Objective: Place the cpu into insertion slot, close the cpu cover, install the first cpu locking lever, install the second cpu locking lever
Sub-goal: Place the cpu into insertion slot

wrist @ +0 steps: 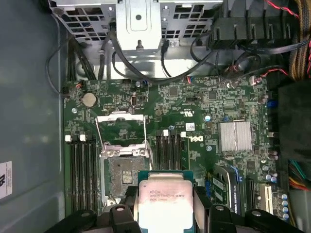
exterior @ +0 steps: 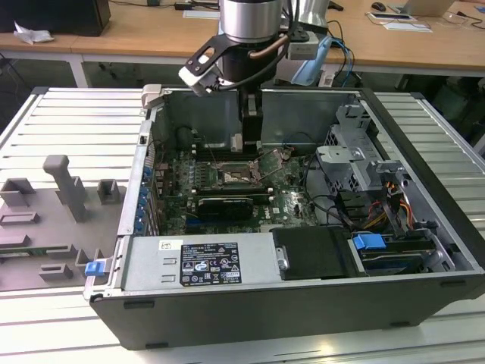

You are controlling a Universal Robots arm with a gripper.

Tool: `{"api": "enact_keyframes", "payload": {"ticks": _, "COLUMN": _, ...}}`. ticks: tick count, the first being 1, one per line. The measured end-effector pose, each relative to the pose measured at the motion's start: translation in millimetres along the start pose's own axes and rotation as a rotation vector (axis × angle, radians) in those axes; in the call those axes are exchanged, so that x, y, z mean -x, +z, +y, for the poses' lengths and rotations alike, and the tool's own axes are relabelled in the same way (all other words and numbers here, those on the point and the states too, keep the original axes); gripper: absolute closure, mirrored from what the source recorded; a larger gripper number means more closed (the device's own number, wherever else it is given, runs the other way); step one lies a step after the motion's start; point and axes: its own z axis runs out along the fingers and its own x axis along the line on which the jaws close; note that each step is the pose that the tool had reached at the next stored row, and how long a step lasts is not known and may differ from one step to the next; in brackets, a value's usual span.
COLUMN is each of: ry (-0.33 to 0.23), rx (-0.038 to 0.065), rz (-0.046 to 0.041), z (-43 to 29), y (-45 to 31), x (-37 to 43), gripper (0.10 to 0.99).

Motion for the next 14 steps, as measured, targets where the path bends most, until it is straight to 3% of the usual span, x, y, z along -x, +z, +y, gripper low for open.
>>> {"api": "enact_keyframes", "payload": {"ticks": 4, "ry": 0.0, "rx": 0.0, "rz": 0.0013, "z": -0.5, "y": 6.8, "x": -0.1, "gripper": 0.549}}
{"api": "enact_keyframes", "payload": {"ticks": 14, "ry": 0.0, "rx": 0.0, "rz": 0.0013, "z": -1.0, "y": 14.3, "x": -0.3, "gripper": 0.549}}
